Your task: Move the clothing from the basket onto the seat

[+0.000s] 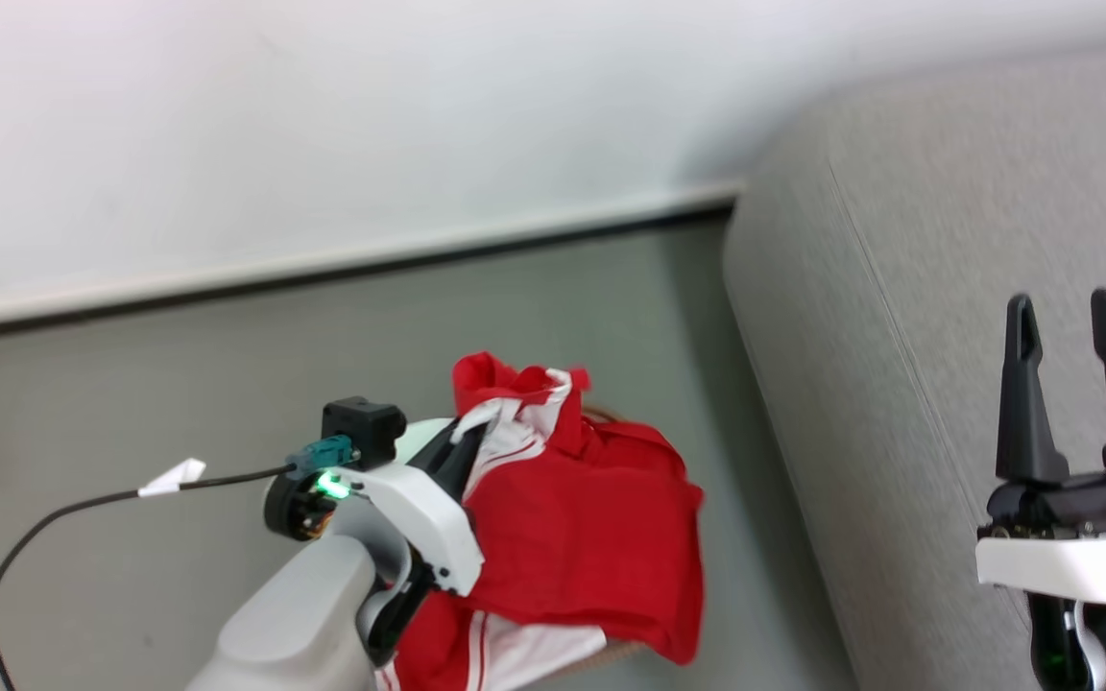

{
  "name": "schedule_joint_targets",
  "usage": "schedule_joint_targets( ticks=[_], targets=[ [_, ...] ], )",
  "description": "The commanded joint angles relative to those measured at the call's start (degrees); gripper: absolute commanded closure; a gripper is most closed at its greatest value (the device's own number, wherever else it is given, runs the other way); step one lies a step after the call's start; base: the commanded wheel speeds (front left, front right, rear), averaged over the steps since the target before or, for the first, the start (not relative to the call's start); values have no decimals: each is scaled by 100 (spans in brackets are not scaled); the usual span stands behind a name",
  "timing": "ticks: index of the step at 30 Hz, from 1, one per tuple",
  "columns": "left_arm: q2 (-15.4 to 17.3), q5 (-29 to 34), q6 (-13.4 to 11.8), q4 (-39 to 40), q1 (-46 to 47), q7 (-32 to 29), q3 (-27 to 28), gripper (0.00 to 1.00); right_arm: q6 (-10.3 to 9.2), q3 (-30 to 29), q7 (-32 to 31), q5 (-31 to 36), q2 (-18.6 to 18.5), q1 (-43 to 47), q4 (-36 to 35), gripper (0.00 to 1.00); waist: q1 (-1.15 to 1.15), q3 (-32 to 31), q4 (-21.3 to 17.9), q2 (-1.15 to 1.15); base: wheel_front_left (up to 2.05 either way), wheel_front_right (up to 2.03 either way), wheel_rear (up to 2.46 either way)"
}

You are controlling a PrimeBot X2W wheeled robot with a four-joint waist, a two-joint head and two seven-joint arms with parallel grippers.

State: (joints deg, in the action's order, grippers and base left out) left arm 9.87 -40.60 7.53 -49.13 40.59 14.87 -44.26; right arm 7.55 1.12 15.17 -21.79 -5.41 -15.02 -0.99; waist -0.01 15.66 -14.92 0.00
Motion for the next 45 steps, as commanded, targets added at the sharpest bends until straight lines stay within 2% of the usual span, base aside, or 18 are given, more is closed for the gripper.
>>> schedule_joint_targets(
  ticks=[1,14,22,31,39,45],
  targets=[
    [6,-7,-14,181,-119,30,71,100,-12,0,-3,-81,-57,149,48,0,1,-591,426,0,0,0,0],
    [175,1,-231,1965,-450,-47,436,100,-12,148,-3,-202,-130,660,249,0,1,-1514,712,0,0,0,0],
    [319,32,-507,3050,-184,-439,490,100,-12,345,-3,-291,-90,821,289,0,1,-1645,772,0,0,0,0],
    [408,-2,-686,3575,-74,-683,523,100,-12,677,-3,-433,-141,825,351,0,1,-1661,748,0,0,0,0],
    [304,8,-655,3667,-63,-705,390,100,-12,1567,-3,-704,-472,489,509,0,1,-1595,753,0,0,0,0],
    [182,83,-539,3625,-60,-707,179,100,-12,2754,-15,-1009,-901,-148,981,0,1,-1486,852,0,0,0,0]
  ],
)
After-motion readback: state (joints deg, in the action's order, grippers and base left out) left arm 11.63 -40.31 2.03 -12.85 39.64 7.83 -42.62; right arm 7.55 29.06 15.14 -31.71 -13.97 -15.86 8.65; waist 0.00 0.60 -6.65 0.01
